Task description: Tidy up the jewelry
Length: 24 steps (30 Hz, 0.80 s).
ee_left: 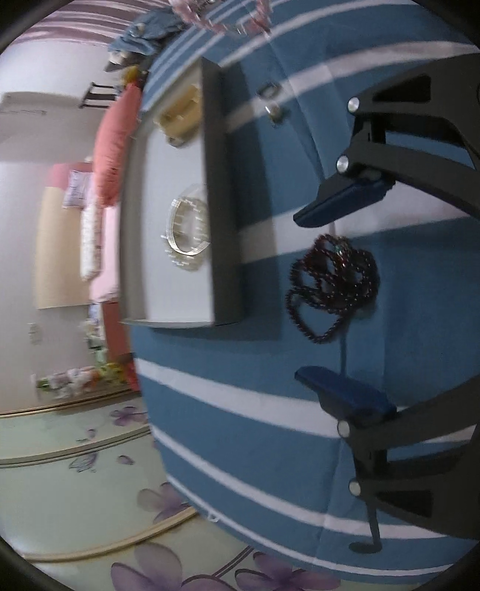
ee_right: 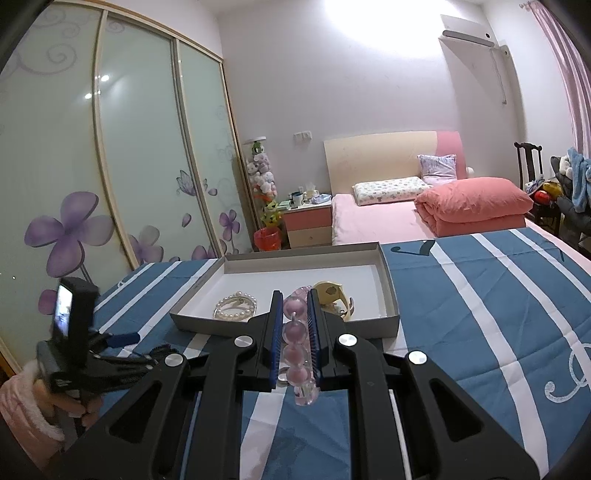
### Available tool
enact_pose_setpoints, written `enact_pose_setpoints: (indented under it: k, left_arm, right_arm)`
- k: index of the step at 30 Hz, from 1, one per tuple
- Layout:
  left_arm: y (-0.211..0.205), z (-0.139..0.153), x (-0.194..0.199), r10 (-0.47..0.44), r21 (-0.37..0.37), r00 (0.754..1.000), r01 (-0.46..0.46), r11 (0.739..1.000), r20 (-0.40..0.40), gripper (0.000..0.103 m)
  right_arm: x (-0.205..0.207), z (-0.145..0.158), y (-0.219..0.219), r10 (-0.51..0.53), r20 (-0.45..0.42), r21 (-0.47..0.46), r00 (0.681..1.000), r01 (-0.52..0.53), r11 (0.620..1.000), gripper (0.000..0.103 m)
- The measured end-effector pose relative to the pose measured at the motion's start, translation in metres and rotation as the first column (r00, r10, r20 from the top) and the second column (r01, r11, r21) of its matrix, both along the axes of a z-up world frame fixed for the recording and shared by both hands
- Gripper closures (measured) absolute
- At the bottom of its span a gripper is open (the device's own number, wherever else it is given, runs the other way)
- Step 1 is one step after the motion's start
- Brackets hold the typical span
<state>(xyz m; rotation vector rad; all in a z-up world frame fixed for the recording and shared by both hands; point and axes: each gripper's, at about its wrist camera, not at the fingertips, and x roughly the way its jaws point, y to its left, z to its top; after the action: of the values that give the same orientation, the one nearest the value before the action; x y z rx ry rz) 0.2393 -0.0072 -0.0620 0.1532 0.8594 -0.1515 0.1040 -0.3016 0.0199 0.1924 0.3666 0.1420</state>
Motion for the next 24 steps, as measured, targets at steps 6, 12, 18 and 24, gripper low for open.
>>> enact_pose_setpoints:
  k: [6,12,18,24]
  left_arm:
    - [0.003,-0.008,0.007,-0.006,-0.041,0.999,0.004,0.999,-0.039,0.088]
    - [0.013,0.001,0.001,0.029,-0.088,1.000,-0.028,0.996,0.011,0.094]
    - [0.020,0.050,-0.024,0.057,-0.155,0.979,-0.026,0.988,0.197,0.095]
    - [0.013,0.096,-0.051,0.058,-0.183,0.932,0.010,0.983,0.358,0.095]
  right_arm:
    - [0.002,-0.001,0.000,-0.005,-0.014,0.007,1.000,0.005,1.000,0.089]
    - [0.001,0.000,-0.002,-0.012,-0.006,0.009,1.000,0.012,1.000,0.089]
    - [0.001,0.004,-0.005,-0.024,0.016,0.020,1.000,0.024,1.000,0.089]
    - [0.002,0.014,-0.003,-0.020,0.060,0.014,0.998,0.020,1.000,0.089]
